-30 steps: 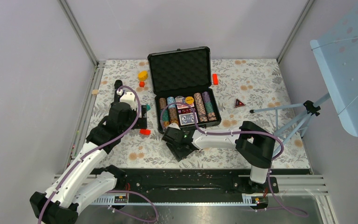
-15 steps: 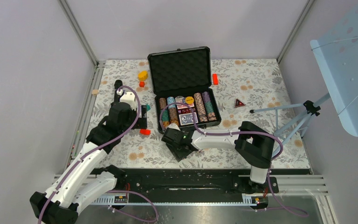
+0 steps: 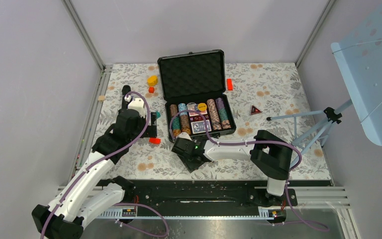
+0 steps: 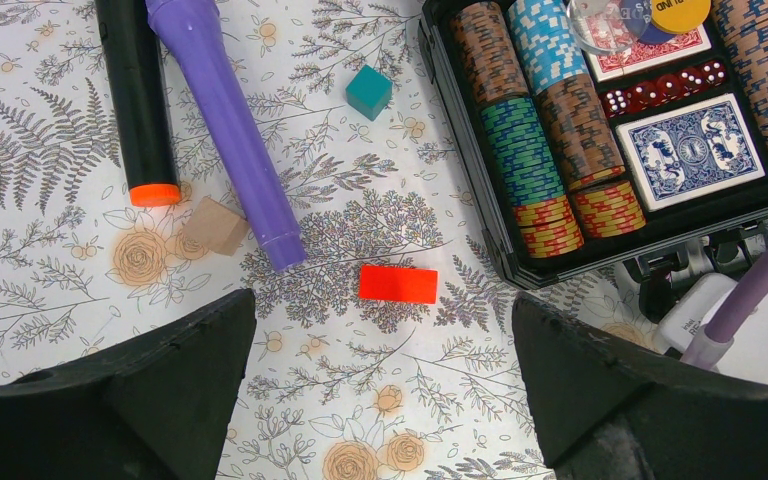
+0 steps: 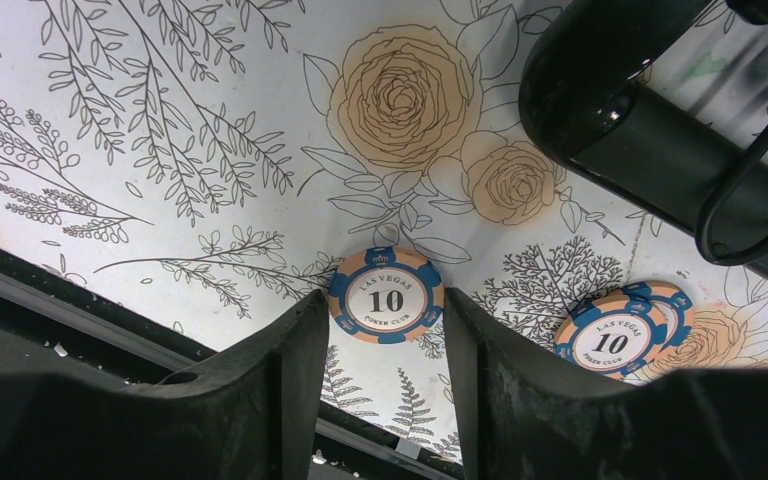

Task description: Pack up texas hold em set

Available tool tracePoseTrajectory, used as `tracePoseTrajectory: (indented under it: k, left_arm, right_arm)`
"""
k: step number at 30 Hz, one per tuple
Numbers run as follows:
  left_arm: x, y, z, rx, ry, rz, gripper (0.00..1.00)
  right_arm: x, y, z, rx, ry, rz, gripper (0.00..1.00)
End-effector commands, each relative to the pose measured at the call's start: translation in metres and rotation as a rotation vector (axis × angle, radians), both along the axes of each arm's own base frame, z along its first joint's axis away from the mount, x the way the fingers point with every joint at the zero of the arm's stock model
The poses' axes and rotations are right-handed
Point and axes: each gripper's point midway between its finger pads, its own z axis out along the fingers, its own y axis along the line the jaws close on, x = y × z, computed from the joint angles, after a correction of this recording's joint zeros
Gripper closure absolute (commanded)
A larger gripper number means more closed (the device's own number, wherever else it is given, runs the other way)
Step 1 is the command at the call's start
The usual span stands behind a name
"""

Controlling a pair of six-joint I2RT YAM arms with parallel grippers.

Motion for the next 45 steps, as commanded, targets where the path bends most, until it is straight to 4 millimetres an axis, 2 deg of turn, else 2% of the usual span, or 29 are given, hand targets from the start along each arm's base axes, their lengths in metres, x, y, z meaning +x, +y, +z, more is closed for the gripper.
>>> tracePoseTrajectory:
  k: [1,7,22,30,35,41,45]
  left_arm:
    - [0.006,-0.004,0.007,-0.025,-0.035,-0.005,0.01]
    - [0.006,-0.003,0.007,-0.023,-0.032,-0.003,0.01]
    - [0.006,-0.004,0.007,-0.024,-0.033,-0.002,0.01]
    - [0.006,-0.004,0.007,-0.023,-0.032,-0.002,0.01]
    - [0.006,-0.003,0.006,-0.022,-0.032,-0.002,0.01]
    - [0.006,-0.003,0.006,-0.023,-0.032,-0.002,0.01]
    - [0.006,-0.003,0.007,-0.023,-0.033,-0.002,0.01]
  right_arm:
    - [-0.008,-0.03,-0.024,-0.145,0.02,-0.001,0.48]
    - [-0.006,-0.026,-0.018,-0.122,0.007,-0.005,0.49]
    - [0.009,-0.005,0.021,-0.019,-0.061,-0.001,0.49]
    - [0.013,-0.006,0.033,0.007,-0.084,-0.013,0.49]
    - [0.019,-0.014,0.04,0.018,-0.098,-0.037,0.48]
    - [0.02,-0.017,0.038,0.035,-0.07,-0.043,0.47]
    - [0.012,-0.011,0.027,0.045,-0.017,-0.03,0.4]
